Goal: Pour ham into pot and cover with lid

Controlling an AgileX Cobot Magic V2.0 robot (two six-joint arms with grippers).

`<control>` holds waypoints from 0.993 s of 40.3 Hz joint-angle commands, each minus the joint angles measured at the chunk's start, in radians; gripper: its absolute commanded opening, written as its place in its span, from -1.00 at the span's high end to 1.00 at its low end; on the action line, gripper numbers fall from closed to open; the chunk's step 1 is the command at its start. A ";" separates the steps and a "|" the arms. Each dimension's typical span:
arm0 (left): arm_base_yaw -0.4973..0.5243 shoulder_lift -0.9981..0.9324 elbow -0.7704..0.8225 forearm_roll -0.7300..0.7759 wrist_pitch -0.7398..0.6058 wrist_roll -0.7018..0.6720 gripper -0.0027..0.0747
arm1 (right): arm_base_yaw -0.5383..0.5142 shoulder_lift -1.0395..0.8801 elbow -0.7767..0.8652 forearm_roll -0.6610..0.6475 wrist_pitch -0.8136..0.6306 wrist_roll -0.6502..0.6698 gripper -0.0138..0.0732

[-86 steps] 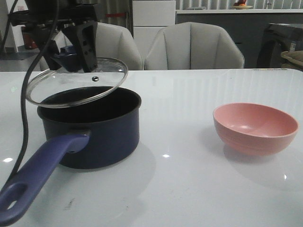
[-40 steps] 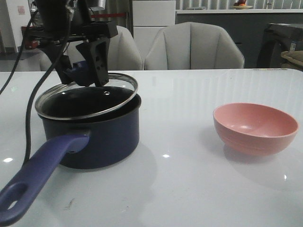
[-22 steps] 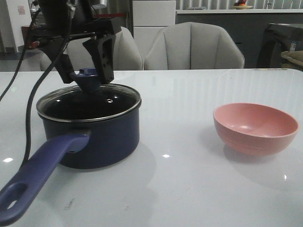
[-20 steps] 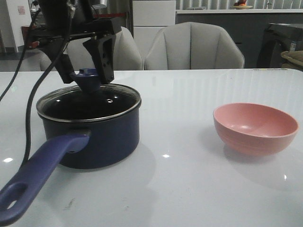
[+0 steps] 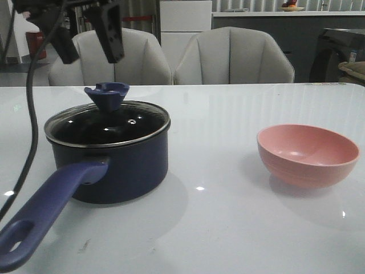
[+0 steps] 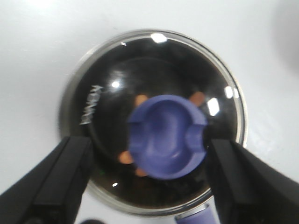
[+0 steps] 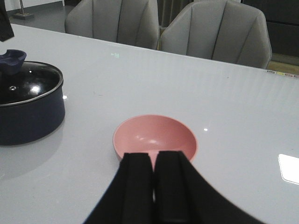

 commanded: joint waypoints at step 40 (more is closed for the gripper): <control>0.177 -0.969 0.950 0.016 -0.682 0.027 -0.04 | 0.000 0.012 -0.027 0.009 -0.070 -0.006 0.31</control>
